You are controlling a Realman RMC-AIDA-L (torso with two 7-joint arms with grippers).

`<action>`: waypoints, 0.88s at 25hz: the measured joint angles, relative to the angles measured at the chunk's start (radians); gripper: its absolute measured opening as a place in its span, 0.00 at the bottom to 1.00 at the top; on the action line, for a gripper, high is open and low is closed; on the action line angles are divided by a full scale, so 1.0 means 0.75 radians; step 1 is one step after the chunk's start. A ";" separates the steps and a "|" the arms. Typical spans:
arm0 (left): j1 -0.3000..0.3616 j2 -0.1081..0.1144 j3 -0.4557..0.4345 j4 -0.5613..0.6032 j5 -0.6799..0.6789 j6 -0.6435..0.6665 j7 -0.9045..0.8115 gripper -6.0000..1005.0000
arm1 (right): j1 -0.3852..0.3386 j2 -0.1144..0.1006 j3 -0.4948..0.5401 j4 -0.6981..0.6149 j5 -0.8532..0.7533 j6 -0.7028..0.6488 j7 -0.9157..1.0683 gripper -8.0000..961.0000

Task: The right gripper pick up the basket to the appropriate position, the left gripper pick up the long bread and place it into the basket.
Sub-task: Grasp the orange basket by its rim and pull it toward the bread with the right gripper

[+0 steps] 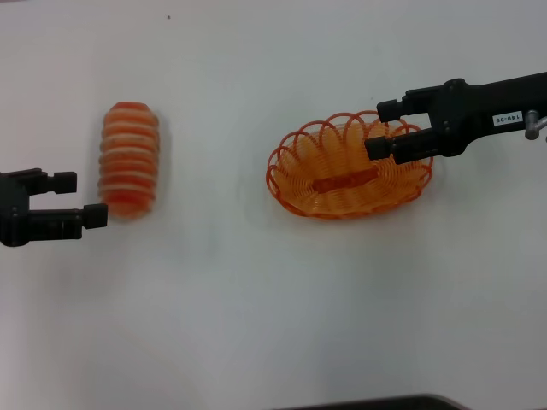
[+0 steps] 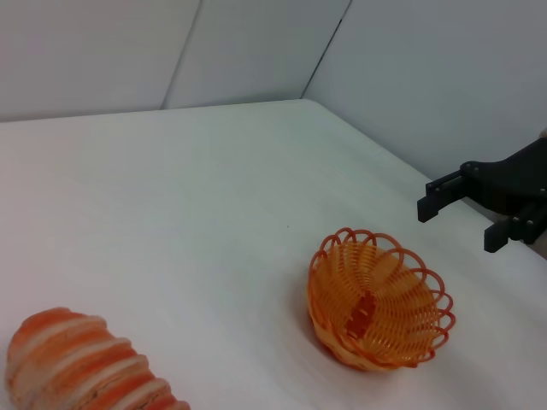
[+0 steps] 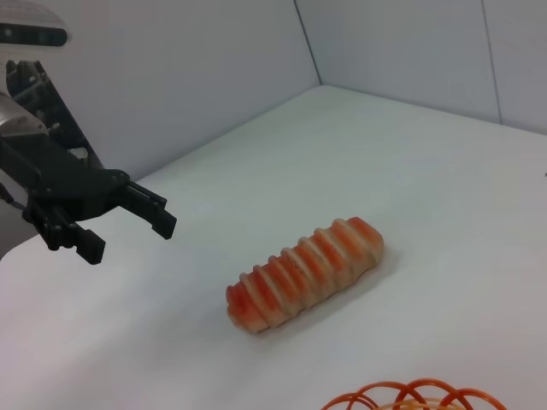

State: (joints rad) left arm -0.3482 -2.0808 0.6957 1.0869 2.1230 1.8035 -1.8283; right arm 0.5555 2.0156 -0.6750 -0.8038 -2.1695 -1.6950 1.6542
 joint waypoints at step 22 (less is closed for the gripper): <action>-0.005 -0.001 -0.001 0.011 0.000 0.011 -0.031 0.90 | 0.095 -0.089 -0.019 -0.093 -0.013 -0.066 0.436 0.86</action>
State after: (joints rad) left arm -0.3516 -2.0817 0.6949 1.0953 2.1230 1.8115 -1.8517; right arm 0.6269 1.9486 -0.6889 -0.8733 -2.1793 -1.7442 1.9814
